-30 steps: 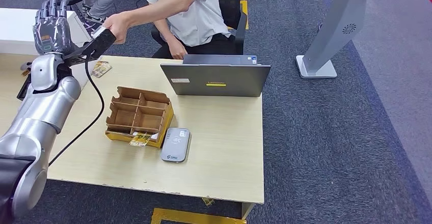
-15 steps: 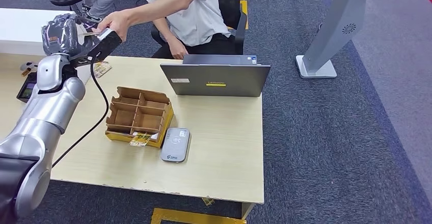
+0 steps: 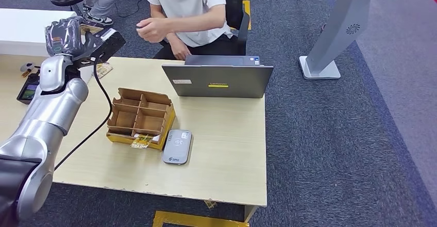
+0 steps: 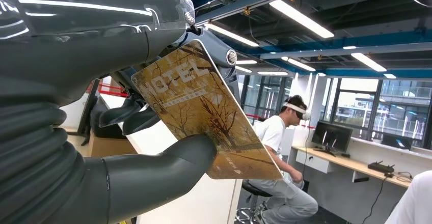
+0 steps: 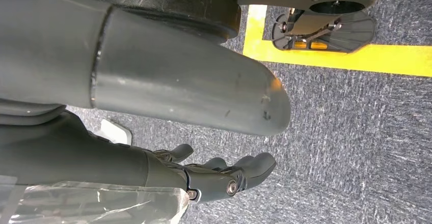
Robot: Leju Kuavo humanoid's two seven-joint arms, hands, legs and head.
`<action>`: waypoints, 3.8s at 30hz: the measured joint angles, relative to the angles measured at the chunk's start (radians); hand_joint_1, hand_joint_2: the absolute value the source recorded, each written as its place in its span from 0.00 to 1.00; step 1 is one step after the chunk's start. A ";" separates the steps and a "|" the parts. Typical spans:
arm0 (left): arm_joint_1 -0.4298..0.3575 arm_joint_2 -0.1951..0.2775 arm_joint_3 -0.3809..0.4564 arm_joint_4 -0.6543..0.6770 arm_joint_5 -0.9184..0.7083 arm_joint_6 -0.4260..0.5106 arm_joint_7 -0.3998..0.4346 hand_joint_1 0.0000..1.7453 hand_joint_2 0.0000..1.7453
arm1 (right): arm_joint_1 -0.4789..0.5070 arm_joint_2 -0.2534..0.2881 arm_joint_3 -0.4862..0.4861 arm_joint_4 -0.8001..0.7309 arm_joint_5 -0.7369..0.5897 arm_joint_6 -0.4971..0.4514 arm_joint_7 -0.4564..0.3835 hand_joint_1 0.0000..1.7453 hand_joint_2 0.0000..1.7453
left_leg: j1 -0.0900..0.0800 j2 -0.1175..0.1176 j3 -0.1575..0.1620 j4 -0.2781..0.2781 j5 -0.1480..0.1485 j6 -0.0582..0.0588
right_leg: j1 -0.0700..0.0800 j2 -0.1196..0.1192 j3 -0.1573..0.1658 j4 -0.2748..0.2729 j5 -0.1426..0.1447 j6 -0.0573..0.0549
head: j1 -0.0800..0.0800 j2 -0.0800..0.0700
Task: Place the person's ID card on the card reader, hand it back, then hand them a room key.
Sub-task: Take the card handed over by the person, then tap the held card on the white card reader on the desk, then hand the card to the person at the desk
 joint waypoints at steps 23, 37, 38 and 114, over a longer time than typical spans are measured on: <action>0.392 -0.041 -0.132 -0.644 0.084 -0.067 -0.052 1.00 1.00 | 0.042 0.000 -0.032 0.002 -0.085 -0.007 -0.060 0.00 0.00 | -0.001 0.000 -0.001 0.000 -0.003 0.001 | -0.001 0.000 0.000 -0.001 -0.001 0.001 | 0.000 0.000; 0.543 -0.020 -0.252 -0.881 0.106 -0.248 -0.010 1.00 1.00 | 0.053 0.000 -0.055 0.009 -0.122 -0.012 -0.070 0.00 0.00 | -0.001 0.000 -0.001 0.000 -0.003 0.001 | -0.001 0.000 0.000 -0.001 -0.001 0.001 | 0.000 0.000; 0.546 -0.020 -0.259 -0.880 0.108 -0.261 -0.004 1.00 1.00 | 0.053 0.000 -0.056 0.010 -0.124 -0.012 -0.070 0.00 0.00 | -0.001 0.000 -0.001 0.000 -0.003 0.001 | -0.001 0.000 -0.001 -0.001 -0.001 0.001 | 0.000 0.000; 0.462 -0.091 -0.313 -0.569 0.064 -0.178 0.098 1.00 1.00 | 0.050 0.000 0.011 0.018 -0.168 -0.002 -0.070 0.00 0.00 | 0.000 -0.003 -0.001 0.000 0.000 0.001 | 0.000 -0.004 0.000 -0.001 0.000 0.001 | 0.000 0.000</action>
